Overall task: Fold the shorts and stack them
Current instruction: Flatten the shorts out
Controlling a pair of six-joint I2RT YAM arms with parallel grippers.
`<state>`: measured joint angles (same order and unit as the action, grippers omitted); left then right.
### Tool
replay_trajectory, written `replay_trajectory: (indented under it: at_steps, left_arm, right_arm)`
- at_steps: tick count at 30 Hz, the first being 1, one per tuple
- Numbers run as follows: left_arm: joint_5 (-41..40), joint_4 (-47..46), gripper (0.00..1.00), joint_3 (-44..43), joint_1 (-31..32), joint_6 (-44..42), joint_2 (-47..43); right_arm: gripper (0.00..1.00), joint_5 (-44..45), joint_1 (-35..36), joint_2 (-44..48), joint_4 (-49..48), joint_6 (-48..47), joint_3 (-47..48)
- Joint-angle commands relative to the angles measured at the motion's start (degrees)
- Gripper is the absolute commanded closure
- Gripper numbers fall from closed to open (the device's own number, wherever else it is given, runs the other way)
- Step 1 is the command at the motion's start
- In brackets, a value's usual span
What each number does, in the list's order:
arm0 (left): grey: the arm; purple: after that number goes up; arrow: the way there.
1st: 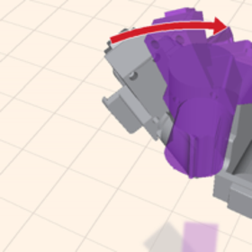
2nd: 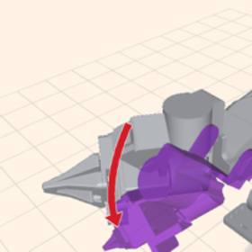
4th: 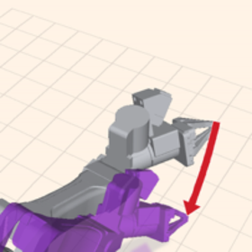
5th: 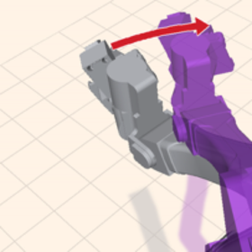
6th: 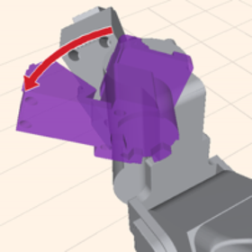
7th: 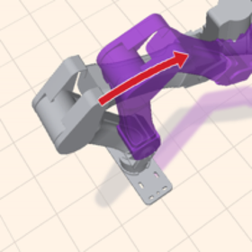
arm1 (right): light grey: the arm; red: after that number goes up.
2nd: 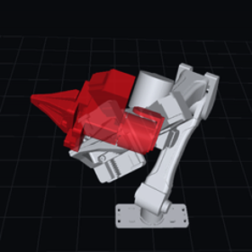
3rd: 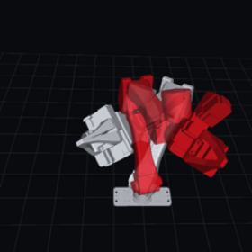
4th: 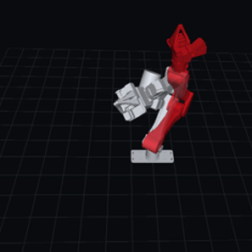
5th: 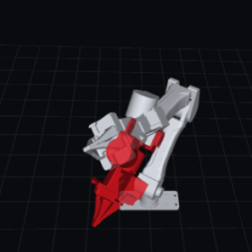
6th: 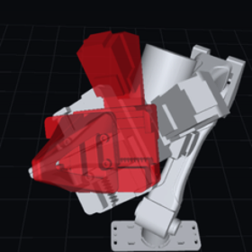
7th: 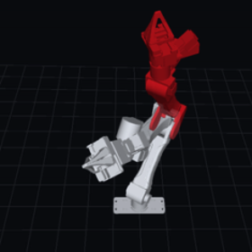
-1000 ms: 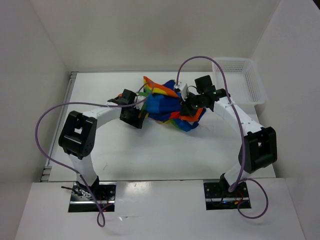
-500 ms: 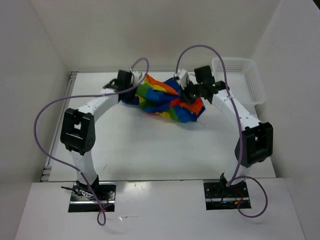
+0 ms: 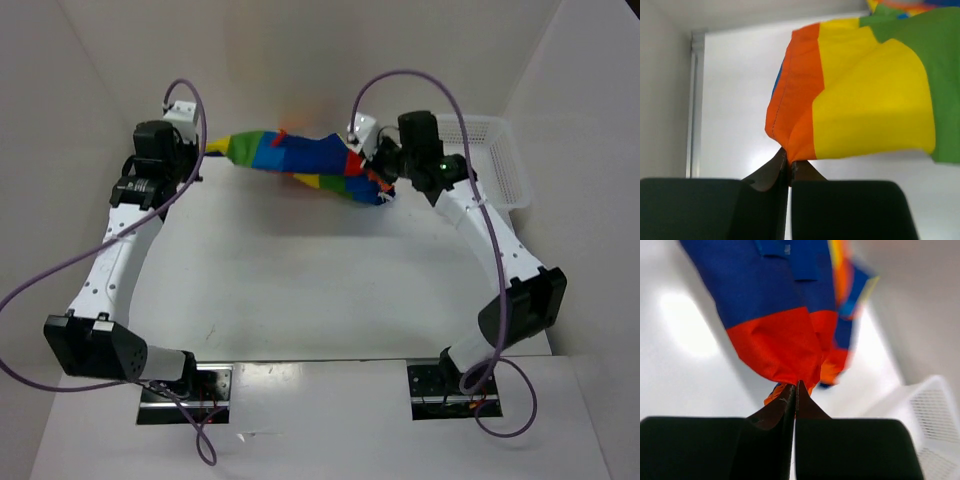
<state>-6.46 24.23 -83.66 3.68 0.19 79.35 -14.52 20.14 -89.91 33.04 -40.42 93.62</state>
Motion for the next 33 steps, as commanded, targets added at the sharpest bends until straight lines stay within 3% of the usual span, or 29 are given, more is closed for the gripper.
replay_trajectory:
  at_steps: [1,9,12,14,16,18,19,20,21,22,24,26,28,30,32,33]
  left_arm:
    - [-1.7,5.5,1.00,7.0,-1.6,-0.2,-4.5]
    - [-1.7,10.2,1.00,19.8,-1.6,-0.2,-26.6]
    - [-3.2,8.0,1.00,21.1,-1.6,-0.2,-25.6]
    - [-3.2,5.8,1.00,18.5,-1.6,-0.2,-19.5]
    - [-4.3,1.4,1.00,10.7,-1.6,-0.2,-13.1]
    - [-5.9,0.2,1.00,0.4,-3.1,-0.2,-0.8]
    - [-5.9,1.8,1.00,-16.0,-4.3,-0.2,3.5]
    - [-3.8,6.1,1.00,-25.8,-6.6,-0.2,11.1]
    - [-2.4,8.4,1.00,-35.5,-7.5,-0.2,14.2]
    - [-1.3,10.5,1.00,-52.7,-7.5,-0.2,18.7]
    - [1.3,14.9,1.00,-64.6,-8.5,-0.2,20.7]
    - [2.4,17.9,1.00,-70.5,-8.5,-0.2,20.8]
    - [4.8,18.7,1.00,-66.9,-8.5,-0.2,15.4]
    - [6.5,16.6,1.00,-49.8,-8.0,-0.2,6.6]
    - [4.9,7.7,1.00,-35.0,-6.7,-0.2,-0.6]
    - [3.6,6.0,1.00,-23.2,-5.2,-0.2,-6.5]
  right_arm:
    - [1.00,-1.5,2.1,7.1,9.8,-7.0,-8.2]
    - [1.00,-12.8,2.8,16.1,19.1,-7.0,-17.2]
    - [1.00,-14.0,2.8,15.1,12.1,4.3,-14.5]
    - [1.00,-11.2,2.8,12.9,1.4,9.8,-9.5]
    - [1.00,-3.6,2.8,6.8,-6.5,15.7,-4.8]
    - [1.00,4.1,2.8,0.6,-14.8,19.0,8.1]
    - [1.00,11.2,2.8,-6.3,-15.9,21.5,20.9]
    - [1.00,13.2,2.8,-9.6,-15.2,22.0,27.9]
    - [1.00,13.2,2.8,-12.3,-14.2,22.1,34.5]
    - [1.00,13.2,3.4,-15.7,-13.7,21.4,44.4]
    - [1.00,12.5,4.1,-16.5,-12.8,19.9,49.9]
    - [1.00,11.4,5.2,-15.0,-11.0,17.0,50.7]
    - [1.00,8.9,5.2,-10.2,-10.2,15.8,44.0]
    - [1.00,6.8,5.7,-6.4,-9.7,13.0,32.8]
    - [1.00,5.7,5.7,-0.9,-8.1,8.8,25.8]
    - [1.00,4.3,5.7,0.5,-6.6,7.0,20.0]
